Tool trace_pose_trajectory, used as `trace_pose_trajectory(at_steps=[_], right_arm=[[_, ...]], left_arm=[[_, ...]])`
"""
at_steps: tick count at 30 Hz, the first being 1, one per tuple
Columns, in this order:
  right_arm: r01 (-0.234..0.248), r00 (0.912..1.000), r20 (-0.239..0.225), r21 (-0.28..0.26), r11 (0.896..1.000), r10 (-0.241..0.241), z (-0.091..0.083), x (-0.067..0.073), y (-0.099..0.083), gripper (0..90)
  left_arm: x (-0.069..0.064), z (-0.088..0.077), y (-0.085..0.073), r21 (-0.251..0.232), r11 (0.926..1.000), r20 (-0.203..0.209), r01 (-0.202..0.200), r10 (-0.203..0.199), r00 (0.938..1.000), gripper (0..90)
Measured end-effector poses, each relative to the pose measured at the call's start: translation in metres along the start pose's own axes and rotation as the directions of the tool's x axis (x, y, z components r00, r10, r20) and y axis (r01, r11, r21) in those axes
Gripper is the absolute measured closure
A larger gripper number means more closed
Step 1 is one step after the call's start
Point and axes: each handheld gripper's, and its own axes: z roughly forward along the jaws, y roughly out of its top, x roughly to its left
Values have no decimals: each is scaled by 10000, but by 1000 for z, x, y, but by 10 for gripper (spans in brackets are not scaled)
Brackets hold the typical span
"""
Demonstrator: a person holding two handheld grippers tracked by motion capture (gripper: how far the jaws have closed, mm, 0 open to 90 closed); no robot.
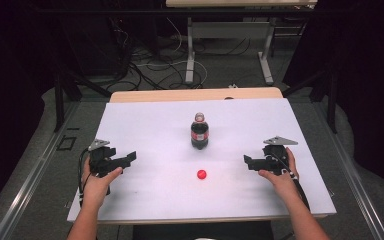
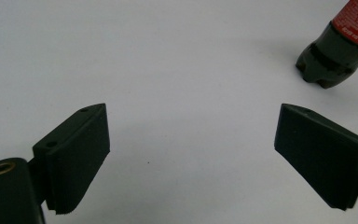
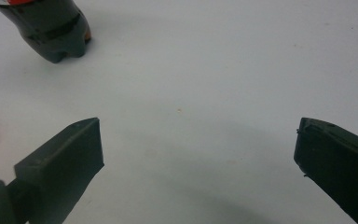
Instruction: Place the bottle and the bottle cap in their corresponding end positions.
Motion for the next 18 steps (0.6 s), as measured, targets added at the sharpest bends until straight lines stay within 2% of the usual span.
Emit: trace_pose_trajectory(at_steps=[3, 5, 8, 12, 18], right_arm=[[-41, 9999, 111, 22, 10000, 40, 3, -5, -2, 7], [-204, 9996, 188, 77, 9998, 202, 5, -8, -4, 7], [-198, 9993, 304, 90, 9998, 195, 7, -13, -6, 7], [-308, 9987, 422, 139, 9994, 302, 8, -16, -9, 7], [-282, 9985, 463, 135, 9995, 275, 10, -17, -10, 7]], left_arm=[[3, 2, -3, 17, 10000, -182, -75, 75, 9998, 69], [4, 4, -4, -5, 10000, -222, -14, 14, 9998, 53], [6, 7, -7, 27, 10000, -280, 77, -76, 9996, 24], [7, 10, -9, 272, 9996, -638, -80, 97, 9979, 6], [7, 16, -15, 432, 9989, -773, -179, 212, 9968, 6]])
